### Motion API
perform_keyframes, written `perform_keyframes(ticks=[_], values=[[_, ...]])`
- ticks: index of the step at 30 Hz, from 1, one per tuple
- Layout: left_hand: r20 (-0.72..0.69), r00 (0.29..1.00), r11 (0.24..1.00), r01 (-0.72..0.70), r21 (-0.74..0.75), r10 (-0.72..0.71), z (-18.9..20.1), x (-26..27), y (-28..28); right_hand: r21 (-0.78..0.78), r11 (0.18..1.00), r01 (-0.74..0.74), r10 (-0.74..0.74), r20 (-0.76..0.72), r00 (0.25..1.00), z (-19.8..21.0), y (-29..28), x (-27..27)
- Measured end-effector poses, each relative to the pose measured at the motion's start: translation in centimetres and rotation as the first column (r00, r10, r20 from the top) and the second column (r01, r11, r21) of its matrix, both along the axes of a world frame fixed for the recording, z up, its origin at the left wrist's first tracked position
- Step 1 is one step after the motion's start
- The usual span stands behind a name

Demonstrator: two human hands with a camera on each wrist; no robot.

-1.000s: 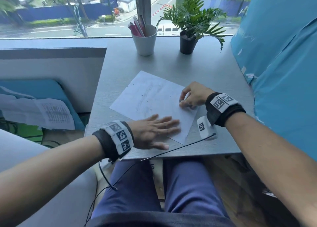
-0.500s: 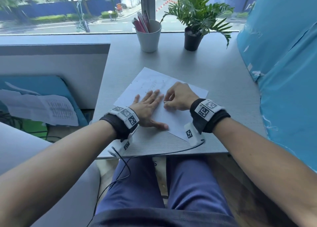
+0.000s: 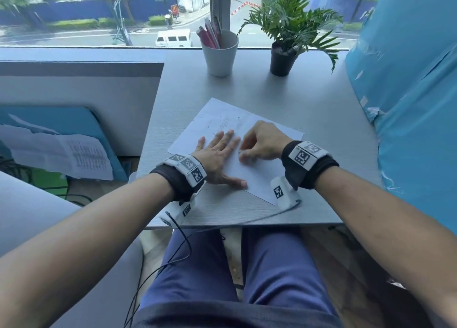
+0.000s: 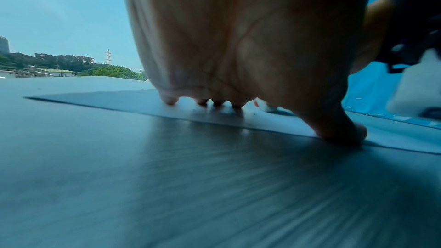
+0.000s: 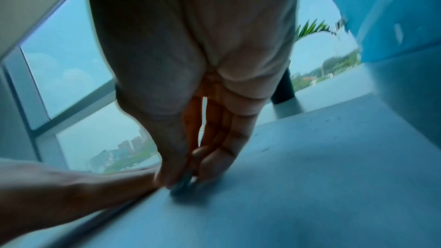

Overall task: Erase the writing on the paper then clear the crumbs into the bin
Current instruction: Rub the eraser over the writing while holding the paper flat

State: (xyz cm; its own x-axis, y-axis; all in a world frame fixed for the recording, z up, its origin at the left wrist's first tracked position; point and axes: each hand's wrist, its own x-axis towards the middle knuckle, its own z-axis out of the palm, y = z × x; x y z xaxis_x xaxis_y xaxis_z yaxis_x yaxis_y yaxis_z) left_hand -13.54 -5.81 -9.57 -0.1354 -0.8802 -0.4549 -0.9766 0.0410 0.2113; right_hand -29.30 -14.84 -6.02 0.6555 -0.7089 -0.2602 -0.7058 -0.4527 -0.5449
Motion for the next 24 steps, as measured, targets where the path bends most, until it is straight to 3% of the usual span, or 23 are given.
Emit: perform_keyframes(ticks=[3,7,10,12,14,19,21,22,24], values=[[0.012,1.0,1.0,-0.001,0.003,0.001,0.1,-0.2,0.0,-0.096,0.987,0.126,-0.118,0.079,0.99,0.0,-1.0,0.0],[0.019,1.0,1.0,0.009,-0.012,-0.009,0.0,-0.1,0.0,0.05,0.997,-0.057,0.059,-0.036,0.998,0.2,1.4,-0.4],[0.026,0.999,1.0,0.02,-0.013,-0.019,0.1,-0.2,0.0,-0.057,0.993,0.103,-0.102,0.016,0.995,0.4,0.0,-2.0],[0.024,0.999,0.999,0.032,-0.014,-0.031,0.2,0.0,0.1,-0.156,0.971,0.181,-0.188,-0.033,0.982,0.1,-1.0,-3.1],[0.036,0.998,0.999,0.049,-0.004,-0.049,0.4,0.5,0.2,-0.11,0.972,0.207,-0.217,-0.088,0.972,-0.4,-1.3,-4.0],[0.3,0.945,0.992,-0.119,-0.052,0.129,1.6,1.7,0.2,-0.003,0.971,0.241,-0.24,-0.091,0.966,-0.2,-1.8,-4.1],[0.295,0.955,0.991,0.008,-0.133,0.032,1.9,0.6,1.1,-0.003,0.974,0.228,-0.227,-0.11,0.968,0.0,-1.9,-3.8],[0.227,0.969,0.98,0.131,-0.147,-0.096,1.9,-0.3,1.6,-0.009,0.975,0.221,-0.221,-0.117,0.968,0.0,-1.9,-3.8],[0.062,0.93,0.924,0.366,-0.112,-0.362,1.8,-2.3,3.2,-0.024,0.976,0.215,-0.216,-0.11,0.97,-0.2,-2.1,-3.9]])
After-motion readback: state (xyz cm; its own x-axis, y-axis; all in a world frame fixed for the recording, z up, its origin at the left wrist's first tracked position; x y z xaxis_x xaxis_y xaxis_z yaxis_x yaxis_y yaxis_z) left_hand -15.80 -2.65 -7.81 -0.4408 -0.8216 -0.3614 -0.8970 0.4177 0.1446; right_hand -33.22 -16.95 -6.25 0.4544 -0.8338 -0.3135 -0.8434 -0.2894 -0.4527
